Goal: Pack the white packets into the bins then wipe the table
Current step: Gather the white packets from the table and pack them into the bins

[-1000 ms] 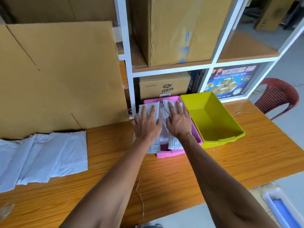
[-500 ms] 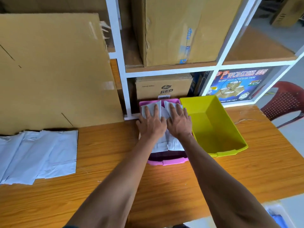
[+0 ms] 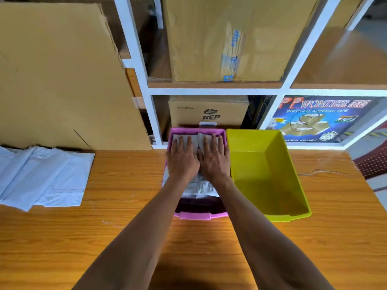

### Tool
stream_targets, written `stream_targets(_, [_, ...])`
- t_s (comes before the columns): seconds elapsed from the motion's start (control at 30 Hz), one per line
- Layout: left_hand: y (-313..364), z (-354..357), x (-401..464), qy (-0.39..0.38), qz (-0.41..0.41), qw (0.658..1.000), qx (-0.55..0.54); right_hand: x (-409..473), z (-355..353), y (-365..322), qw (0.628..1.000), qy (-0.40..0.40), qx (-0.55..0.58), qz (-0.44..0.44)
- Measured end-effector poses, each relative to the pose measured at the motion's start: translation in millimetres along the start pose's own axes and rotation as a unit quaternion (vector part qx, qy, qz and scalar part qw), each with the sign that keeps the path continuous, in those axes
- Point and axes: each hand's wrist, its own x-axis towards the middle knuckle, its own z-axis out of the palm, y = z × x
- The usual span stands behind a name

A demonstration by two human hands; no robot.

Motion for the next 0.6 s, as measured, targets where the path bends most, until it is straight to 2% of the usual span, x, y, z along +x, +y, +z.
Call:
stream_targets(0.1, [0.2,0.8,4.1,-0.006,0.048,0.999,0.001,5.1,9.7,3.0,1.0,-0.011,-0.004,-0.026])
stream_targets(0.27, [-11.5,8.9,3.5,-0.029,0.072,0.994,0.071,5.1,29.4,2.9,0.995,-0.037,0.087,-0.04])
stream_targets(0.4, [-13.2,6.9,2.0,-0.021,0.086,0.993,0.084,9.1,57.8,10.3,0.993,-0.032,0.042,-0.102])
stream_targets(0.6, [-14.7,12.4,8.7,-0.027,0.149,0.988,0.025,8.9,54.9,8.2,0.984,0.088,0.1,-0.12])
